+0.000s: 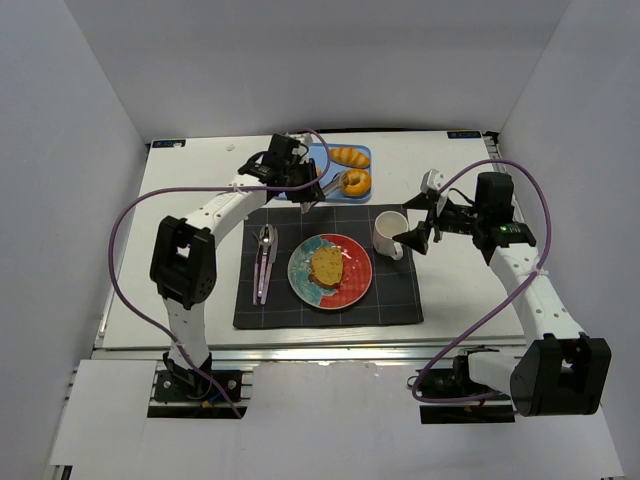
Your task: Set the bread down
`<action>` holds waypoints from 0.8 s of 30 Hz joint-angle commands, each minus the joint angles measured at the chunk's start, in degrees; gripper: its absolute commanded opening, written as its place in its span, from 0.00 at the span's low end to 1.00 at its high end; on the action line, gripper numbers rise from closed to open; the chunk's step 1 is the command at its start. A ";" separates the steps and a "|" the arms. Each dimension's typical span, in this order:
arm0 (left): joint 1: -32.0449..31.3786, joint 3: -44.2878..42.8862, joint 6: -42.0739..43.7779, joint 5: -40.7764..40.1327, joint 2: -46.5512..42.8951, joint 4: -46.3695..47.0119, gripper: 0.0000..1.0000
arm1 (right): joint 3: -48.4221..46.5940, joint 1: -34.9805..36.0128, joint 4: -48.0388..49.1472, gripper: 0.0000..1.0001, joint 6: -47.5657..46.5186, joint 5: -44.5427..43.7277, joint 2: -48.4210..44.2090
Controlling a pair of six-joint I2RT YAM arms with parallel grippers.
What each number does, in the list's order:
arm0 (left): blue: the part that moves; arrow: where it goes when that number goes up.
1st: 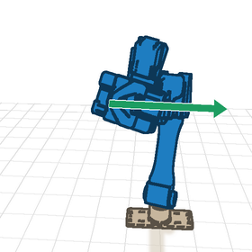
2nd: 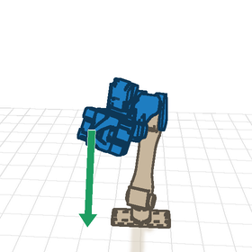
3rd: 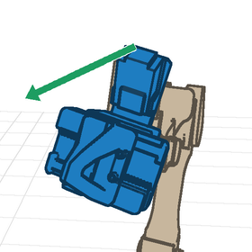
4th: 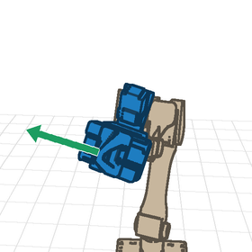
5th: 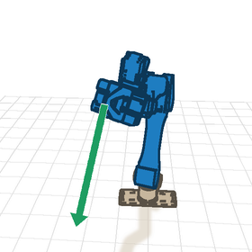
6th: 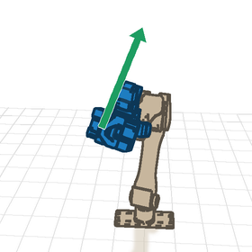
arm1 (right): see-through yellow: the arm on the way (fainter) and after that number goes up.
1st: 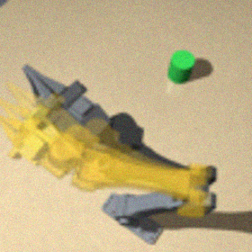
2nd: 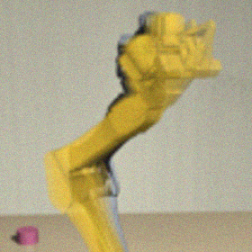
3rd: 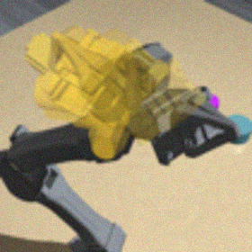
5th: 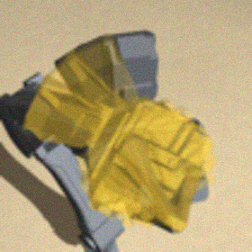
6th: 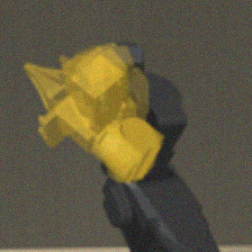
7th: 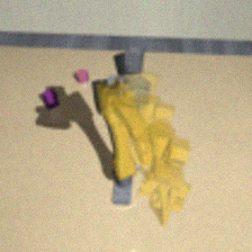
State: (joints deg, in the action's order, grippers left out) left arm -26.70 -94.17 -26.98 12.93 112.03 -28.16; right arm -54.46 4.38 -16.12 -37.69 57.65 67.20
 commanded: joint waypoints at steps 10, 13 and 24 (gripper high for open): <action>0.51 13.55 0.79 3.51 -26.14 -4.77 0.00 | -0.12 -1.39 0.56 0.89 -0.63 1.94 -1.72; 0.51 21.90 0.88 4.03 -34.05 -7.77 0.00 | -0.12 -1.57 0.30 0.89 -0.80 2.29 -1.46; 0.51 39.85 -0.97 10.88 -51.99 -11.83 0.00 | -3.11 -1.48 -2.16 0.81 -1.77 3.96 1.36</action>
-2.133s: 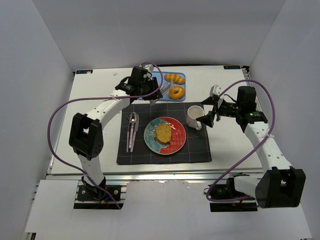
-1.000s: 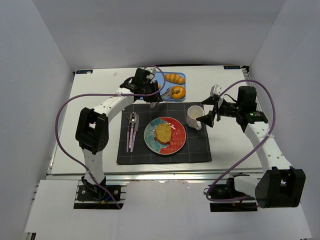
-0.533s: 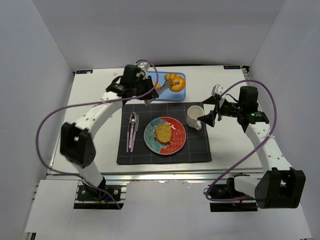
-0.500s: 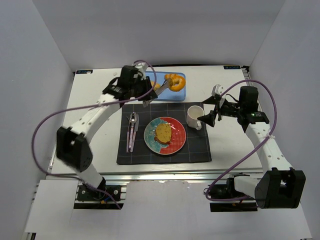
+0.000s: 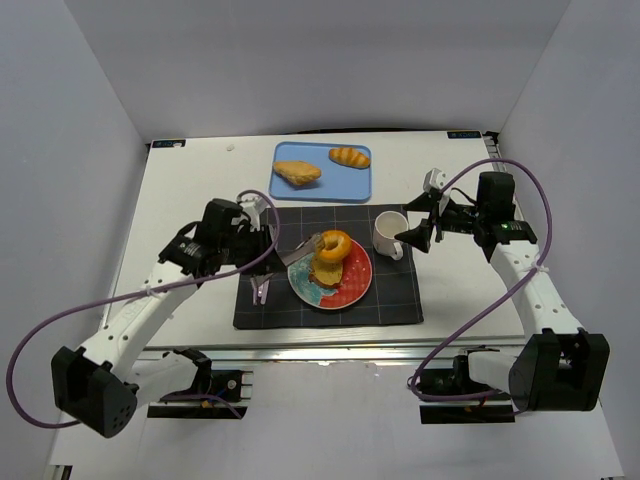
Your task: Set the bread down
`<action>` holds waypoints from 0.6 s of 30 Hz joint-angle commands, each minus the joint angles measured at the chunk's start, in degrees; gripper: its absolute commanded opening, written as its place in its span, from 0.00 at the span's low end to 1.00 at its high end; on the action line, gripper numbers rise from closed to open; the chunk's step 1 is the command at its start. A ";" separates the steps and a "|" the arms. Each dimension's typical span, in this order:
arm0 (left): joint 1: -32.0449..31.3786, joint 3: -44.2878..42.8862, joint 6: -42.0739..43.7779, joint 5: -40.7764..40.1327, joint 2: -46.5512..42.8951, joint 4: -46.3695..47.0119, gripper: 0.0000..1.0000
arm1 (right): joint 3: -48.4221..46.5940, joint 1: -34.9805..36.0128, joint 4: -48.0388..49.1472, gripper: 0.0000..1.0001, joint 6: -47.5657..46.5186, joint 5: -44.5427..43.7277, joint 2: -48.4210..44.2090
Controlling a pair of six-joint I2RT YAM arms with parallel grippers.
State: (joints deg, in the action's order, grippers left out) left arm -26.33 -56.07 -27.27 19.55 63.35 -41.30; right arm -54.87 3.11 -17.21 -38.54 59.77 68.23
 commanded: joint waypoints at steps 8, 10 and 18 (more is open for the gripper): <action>0.14 5.45 -0.51 3.74 -3.59 2.80 0.23 | -2.87 -0.30 -1.16 0.83 -0.65 1.32 -0.29; 0.14 5.27 -0.16 2.95 -3.32 2.72 0.32 | -2.87 -0.30 -1.33 0.84 -0.66 1.23 -0.55; 0.14 2.11 0.64 1.02 -3.67 1.40 0.53 | -2.70 -0.30 -1.51 0.84 -0.57 1.14 -0.81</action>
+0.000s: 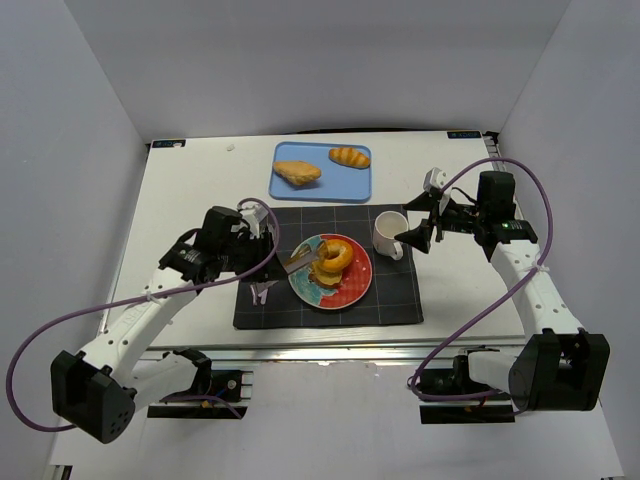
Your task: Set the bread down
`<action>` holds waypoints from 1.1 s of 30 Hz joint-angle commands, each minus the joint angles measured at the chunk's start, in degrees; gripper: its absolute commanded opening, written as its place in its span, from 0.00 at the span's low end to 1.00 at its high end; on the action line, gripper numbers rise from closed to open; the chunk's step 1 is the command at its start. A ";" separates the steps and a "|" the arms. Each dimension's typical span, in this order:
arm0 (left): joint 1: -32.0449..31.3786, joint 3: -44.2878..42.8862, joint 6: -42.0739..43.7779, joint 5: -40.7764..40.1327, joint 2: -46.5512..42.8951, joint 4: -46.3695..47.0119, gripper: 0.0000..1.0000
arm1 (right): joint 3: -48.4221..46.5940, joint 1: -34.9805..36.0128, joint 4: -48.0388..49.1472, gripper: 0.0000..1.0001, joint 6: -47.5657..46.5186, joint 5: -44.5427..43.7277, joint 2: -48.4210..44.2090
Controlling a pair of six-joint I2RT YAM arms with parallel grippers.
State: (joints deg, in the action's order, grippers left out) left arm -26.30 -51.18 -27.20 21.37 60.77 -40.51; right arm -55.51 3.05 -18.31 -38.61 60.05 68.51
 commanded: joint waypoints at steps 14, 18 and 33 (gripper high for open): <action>0.20 -11.21 2.58 -8.26 -0.57 -3.52 0.39 | -1.89 -0.15 -0.68 0.85 -1.03 1.03 -0.75; 1.51 -12.10 3.99 -13.44 -0.48 -4.83 0.17 | -1.80 -0.15 -0.68 0.84 -1.29 1.30 -0.92; 23.83 3.36 22.62 -28.93 15.06 28.61 0.01 | -1.54 -0.15 -0.33 0.85 -2.61 2.97 -0.92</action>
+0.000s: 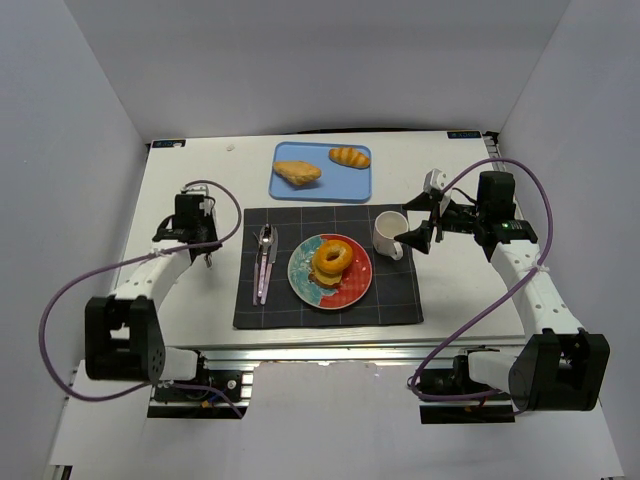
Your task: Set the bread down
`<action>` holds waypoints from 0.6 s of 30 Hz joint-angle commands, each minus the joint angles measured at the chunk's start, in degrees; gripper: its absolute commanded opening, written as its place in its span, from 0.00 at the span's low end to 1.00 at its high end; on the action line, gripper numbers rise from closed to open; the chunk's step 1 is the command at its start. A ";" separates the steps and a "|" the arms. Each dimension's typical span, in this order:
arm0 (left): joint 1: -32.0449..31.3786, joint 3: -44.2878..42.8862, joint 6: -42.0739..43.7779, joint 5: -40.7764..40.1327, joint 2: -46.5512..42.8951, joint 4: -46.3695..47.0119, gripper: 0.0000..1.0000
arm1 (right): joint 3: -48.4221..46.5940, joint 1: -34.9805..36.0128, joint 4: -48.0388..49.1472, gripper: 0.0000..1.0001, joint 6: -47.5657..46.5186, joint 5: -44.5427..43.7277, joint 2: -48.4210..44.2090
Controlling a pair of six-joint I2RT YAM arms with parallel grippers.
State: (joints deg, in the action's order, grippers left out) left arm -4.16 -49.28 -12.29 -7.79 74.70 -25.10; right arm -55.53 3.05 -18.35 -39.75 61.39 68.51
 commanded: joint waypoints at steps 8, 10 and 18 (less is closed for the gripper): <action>8.99 3.40 9.22 7.70 14.15 20.71 0.26 | 0.16 -0.15 -0.28 0.86 -1.21 -0.12 -2.15; 9.70 3.48 8.52 10.16 17.14 20.18 0.32 | 0.24 -0.15 -0.55 0.87 -1.56 -0.83 -2.24; 10.84 5.95 6.14 10.69 14.87 21.77 0.81 | -2.92 -0.24 -3.18 0.89 -0.43 -2.41 0.13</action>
State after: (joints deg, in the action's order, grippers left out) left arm 5.93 -44.36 -5.23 1.32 92.27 -2.39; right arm -55.53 3.07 -20.05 -40.91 59.70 67.85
